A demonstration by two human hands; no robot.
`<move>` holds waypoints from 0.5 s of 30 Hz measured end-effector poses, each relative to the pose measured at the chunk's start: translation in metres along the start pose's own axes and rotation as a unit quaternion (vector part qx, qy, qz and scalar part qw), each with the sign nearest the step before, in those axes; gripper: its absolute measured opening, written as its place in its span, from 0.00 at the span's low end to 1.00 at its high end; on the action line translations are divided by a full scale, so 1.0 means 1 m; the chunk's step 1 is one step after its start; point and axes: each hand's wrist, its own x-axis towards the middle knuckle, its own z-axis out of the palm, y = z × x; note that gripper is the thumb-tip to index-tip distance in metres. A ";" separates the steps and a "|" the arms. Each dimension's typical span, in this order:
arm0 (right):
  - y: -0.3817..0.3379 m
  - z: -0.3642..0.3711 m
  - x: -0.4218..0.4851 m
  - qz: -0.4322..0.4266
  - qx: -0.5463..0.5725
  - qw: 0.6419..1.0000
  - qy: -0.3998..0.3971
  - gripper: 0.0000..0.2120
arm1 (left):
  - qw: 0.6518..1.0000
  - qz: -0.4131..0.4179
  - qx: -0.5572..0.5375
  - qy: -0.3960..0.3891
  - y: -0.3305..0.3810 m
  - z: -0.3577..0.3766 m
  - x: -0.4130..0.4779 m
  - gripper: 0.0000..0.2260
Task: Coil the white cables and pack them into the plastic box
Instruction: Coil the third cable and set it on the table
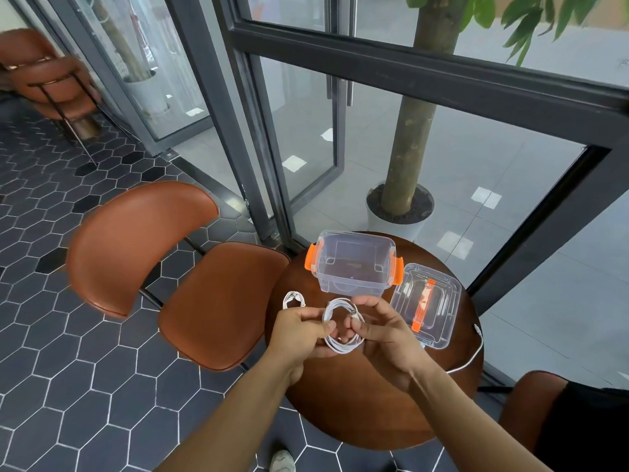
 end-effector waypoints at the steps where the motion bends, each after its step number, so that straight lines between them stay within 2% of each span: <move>1: 0.001 -0.001 0.000 -0.015 -0.051 0.999 0.006 0.16 | 1.000 0.000 0.005 0.007 -0.001 0.000 -0.001 0.08; 4: -0.001 -0.002 0.001 -0.080 -0.285 0.954 0.041 0.09 | 1.000 0.014 0.016 0.020 -0.002 0.000 -0.002 0.08; 6: -0.003 0.000 0.001 -0.101 -0.352 0.928 0.062 0.07 | 0.999 0.024 0.015 0.027 -0.003 0.001 -0.001 0.09; 9: -0.004 0.005 0.003 -0.130 -0.319 0.931 0.118 0.08 | 0.999 0.006 -0.020 0.049 -0.001 0.001 0.002 0.09; 12: -0.006 0.015 -0.003 -0.187 -0.251 0.930 0.194 0.06 | 0.992 -0.040 -0.109 0.051 0.007 -0.001 0.004 0.08; 15: 0.000 0.025 -0.012 -0.219 -0.192 0.925 0.243 0.07 | 0.985 -0.036 -0.156 0.070 0.014 -0.002 0.006 0.06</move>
